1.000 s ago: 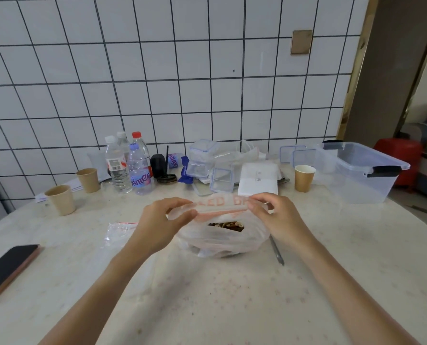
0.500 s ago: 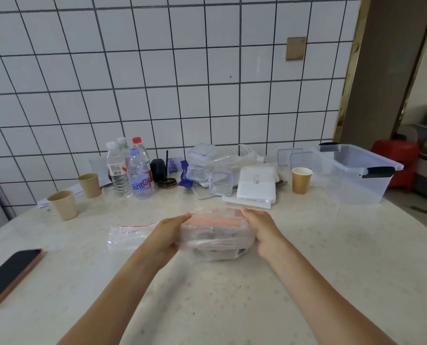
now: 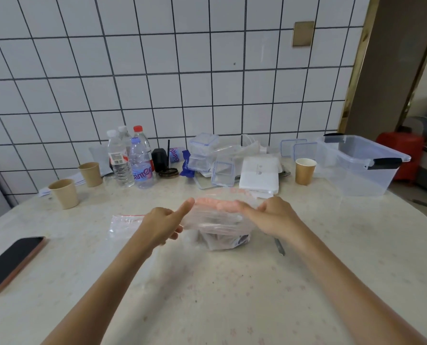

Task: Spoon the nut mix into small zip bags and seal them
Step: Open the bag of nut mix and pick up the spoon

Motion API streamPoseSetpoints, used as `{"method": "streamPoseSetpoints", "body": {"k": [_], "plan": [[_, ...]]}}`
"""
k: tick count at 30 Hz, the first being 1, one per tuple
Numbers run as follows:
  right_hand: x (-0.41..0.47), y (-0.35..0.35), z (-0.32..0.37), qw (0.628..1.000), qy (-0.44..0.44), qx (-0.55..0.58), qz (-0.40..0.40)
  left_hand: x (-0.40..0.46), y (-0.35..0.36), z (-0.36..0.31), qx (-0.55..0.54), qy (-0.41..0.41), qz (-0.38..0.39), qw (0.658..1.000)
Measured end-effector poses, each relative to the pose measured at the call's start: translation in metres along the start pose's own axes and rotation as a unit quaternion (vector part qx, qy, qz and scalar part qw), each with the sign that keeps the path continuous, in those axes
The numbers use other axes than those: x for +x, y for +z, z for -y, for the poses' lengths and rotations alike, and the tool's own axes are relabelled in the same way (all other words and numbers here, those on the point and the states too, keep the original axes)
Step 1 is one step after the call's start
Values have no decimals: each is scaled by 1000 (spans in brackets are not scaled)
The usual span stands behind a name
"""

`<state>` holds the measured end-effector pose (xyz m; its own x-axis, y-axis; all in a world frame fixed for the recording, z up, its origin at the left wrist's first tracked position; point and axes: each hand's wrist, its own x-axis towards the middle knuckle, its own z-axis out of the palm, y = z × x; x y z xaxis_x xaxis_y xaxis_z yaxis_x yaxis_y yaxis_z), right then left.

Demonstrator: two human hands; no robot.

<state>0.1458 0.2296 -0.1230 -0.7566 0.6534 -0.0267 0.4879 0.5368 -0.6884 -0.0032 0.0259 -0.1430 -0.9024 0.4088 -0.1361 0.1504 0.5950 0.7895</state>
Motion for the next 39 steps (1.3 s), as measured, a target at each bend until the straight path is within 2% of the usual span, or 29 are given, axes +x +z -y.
{"method": "streamPoseSetpoints", "body": {"k": [2,5,10,13,16,17,20,22,24,27,28,31,34,35,39], "plan": [[1,7,-2,1000,6,9,19,1,4,0,-56,-37,24,997],[0,16,-9,986,28,158,42,5,8,4,-131,-76,68,986],[-5,30,-23,921,58,381,55,3,23,17,-339,-75,111,931],[-5,42,-35,837,87,535,72,0,34,22,-460,-80,125,876],[-4,53,-47,708,105,693,82,-3,37,23,-581,-111,143,794],[-3,56,-51,676,101,724,86,-5,38,24,-611,-114,148,769],[-4,62,-51,621,89,774,85,-9,47,25,-691,-102,153,700],[-6,65,-49,604,82,789,78,-10,50,28,-716,-85,141,678],[-9,66,-48,603,81,790,74,-9,48,30,-702,-72,126,697],[-9,69,-45,592,101,797,66,-9,47,34,-646,-60,118,752],[-9,71,-43,606,103,787,57,-9,48,34,-626,-55,114,769],[-9,76,-37,688,78,720,41,-11,54,31,-587,-43,100,803],[-13,75,-36,709,21,704,35,-11,54,31,-567,-50,69,819],[-13,74,-38,730,-6,683,27,-11,53,32,-562,-48,59,824],[-9,69,-49,841,-93,533,-18,-12,53,31,-525,-26,25,851]]}}
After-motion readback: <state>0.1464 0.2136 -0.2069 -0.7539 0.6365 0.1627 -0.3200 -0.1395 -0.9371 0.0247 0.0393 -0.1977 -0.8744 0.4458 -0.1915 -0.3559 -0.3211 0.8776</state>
